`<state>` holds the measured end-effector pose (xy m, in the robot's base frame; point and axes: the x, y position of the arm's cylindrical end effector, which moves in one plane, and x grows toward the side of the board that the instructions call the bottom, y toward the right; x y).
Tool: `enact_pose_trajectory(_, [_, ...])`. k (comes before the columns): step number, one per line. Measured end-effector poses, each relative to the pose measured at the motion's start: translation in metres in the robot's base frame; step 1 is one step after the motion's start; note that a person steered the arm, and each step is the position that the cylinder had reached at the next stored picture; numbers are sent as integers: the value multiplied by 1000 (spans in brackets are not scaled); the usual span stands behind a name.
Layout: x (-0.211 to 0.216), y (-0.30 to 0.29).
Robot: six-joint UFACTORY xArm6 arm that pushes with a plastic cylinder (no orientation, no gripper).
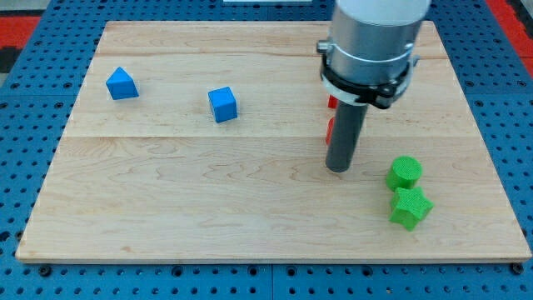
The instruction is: Place the blue triangle to the top of the blue cube
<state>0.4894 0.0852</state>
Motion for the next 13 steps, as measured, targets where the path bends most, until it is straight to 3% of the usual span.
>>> enact_pose_trajectory(4, [-21, 1])
enact_pose_trajectory(5, [-19, -31])
enact_pose_trajectory(6, [-23, -140])
enact_pose_trajectory(7, [-69, -248])
enact_pose_trajectory(8, [-104, -286])
enact_pose_trajectory(9, [-104, -358])
enact_pose_trajectory(10, [-126, -358])
enact_pose_trajectory(12, [-130, -214])
enact_pose_trajectory(13, [-155, -243])
